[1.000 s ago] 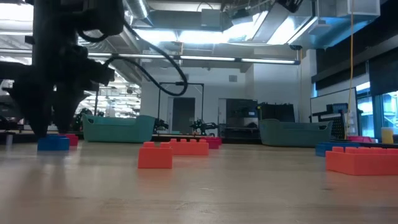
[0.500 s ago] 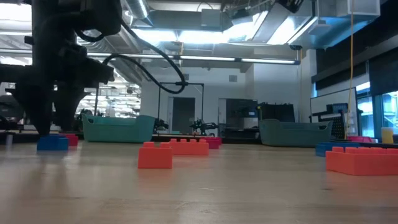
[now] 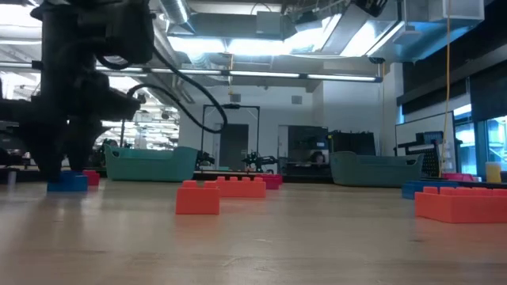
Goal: Sort & place blocks by color
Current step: Put the blue game piece into the green bin
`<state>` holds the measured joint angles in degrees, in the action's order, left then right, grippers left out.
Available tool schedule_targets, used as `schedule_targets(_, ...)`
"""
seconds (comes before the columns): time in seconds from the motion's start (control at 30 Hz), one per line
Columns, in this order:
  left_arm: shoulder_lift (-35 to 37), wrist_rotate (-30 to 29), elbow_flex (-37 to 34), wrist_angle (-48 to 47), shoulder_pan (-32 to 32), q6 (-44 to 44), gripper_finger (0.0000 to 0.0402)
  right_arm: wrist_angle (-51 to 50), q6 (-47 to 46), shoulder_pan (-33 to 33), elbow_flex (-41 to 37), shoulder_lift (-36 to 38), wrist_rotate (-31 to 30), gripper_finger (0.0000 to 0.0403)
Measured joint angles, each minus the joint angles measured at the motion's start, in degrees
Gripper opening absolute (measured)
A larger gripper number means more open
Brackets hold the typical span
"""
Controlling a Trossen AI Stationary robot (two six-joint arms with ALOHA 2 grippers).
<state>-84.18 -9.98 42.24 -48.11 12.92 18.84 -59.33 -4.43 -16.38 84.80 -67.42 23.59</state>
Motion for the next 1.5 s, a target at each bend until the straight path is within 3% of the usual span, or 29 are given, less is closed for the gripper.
schedule_targets(0.33, 0.0, 0.6, -1.0, 4.9, -3.1, -5.7, 0.0224, 0.0, -0.8, 0.0, 0.0, 0.0, 0.0, 0.0012)
schedule_targets(0.5, 0.2, 4.9, -3.3, 5.9, -5.2, -4.5, 0.0224, 0.0, -1.3, 0.0, 0.0, 0.0, 0.0, 0.0012)
schedule_targets(1.3, 0.1, 5.2, -3.6, 7.8, -7.3, -5.7, 0.0223, 0.0, -1.5, 0.0, 0.0, 0.0, 0.0, 0.0012)
schedule_targets(1.5, 0.0, 5.5, -3.6, 8.0, -7.3, -5.5, 0.0188, 0.0, -1.5, 0.0, 0.0, 0.0, 0.0, 0.0012)
